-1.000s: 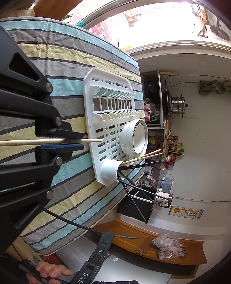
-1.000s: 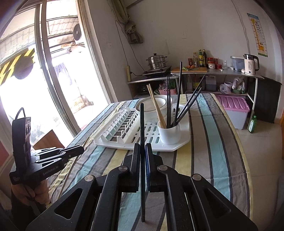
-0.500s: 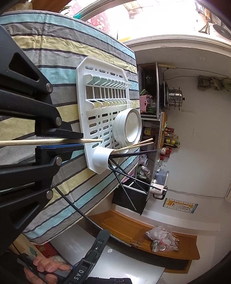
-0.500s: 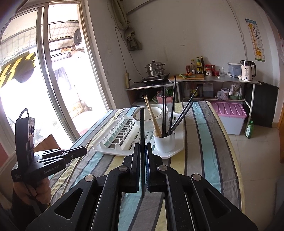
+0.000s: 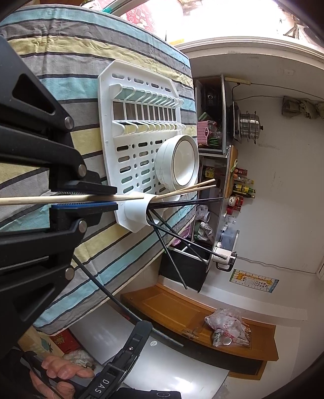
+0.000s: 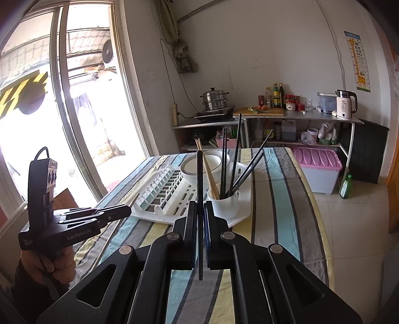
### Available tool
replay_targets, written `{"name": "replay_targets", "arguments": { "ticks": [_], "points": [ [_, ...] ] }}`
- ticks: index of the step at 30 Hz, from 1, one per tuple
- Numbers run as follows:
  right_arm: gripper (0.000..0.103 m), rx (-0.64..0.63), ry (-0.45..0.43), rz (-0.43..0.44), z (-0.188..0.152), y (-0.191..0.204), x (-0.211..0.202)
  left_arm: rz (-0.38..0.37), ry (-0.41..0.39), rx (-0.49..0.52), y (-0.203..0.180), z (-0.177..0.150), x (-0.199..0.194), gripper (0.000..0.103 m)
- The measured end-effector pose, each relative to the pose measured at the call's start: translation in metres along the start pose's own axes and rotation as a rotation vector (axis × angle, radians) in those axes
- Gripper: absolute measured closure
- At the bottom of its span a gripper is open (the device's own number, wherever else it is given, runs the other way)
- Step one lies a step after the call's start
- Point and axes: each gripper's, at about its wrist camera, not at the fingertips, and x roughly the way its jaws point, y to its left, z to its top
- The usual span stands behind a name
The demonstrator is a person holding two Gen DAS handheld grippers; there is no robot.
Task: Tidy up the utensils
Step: 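Lift both held chopsticks and carry them over the white cup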
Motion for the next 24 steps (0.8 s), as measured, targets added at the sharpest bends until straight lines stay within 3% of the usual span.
{"name": "replay_targets", "arguments": {
  "ticks": [17,24],
  "points": [
    [0.098,0.001,0.015,0.008,-0.002,0.000,0.004,-0.037,-0.024,-0.008,-0.002,-0.001,-0.011,0.097],
    [0.098,0.000,0.020,0.013,-0.003,0.001,0.005,0.033,0.068,0.010,0.005,-0.021,0.006,0.097]
  ]
}}
